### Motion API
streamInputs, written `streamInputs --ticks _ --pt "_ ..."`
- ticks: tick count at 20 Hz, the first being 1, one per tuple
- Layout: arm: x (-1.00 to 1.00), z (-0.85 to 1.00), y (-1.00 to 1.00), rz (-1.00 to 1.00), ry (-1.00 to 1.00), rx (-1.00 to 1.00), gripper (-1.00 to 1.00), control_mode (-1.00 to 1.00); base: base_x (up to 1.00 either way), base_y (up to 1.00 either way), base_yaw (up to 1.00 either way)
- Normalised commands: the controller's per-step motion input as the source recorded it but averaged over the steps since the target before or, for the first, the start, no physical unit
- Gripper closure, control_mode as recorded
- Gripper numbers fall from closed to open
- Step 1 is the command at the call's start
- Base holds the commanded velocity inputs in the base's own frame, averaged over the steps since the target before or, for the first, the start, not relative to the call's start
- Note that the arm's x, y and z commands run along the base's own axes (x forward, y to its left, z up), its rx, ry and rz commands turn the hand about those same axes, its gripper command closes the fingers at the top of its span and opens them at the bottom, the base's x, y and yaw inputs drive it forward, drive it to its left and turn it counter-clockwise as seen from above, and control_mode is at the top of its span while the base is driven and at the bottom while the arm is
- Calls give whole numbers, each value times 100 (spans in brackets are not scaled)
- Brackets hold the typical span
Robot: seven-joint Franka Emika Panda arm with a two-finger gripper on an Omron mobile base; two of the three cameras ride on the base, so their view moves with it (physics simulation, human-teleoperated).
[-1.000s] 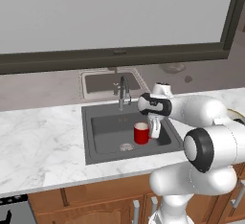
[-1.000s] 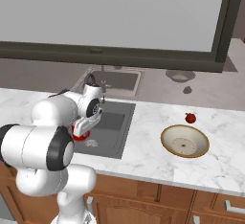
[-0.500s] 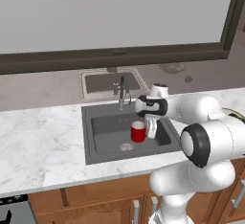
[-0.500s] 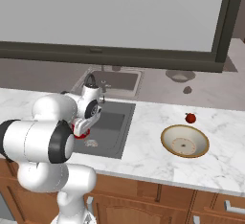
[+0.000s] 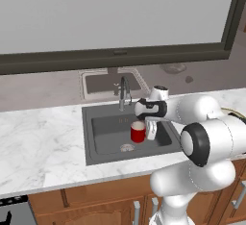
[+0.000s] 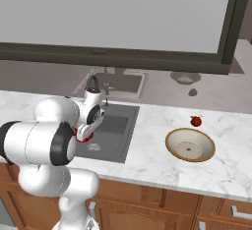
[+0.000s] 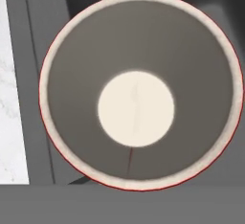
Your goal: Pick the mug and place it in the sink. Pick the bowl and place it in the open cabinet and then close the cabinet.
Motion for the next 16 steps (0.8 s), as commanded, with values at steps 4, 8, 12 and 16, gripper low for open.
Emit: streamInputs --ticks 4,8,12,16 --pt "0 0 0 -1 -7 0 100 -100 0 0 0" --pt "3 0 0 -1 -4 0 100 -100 0 0 0" --pt "0 0 -6 0 0 3 100 -100 0 0 0" --pt "0 0 -21 0 0 3 100 -100 0 0 0"
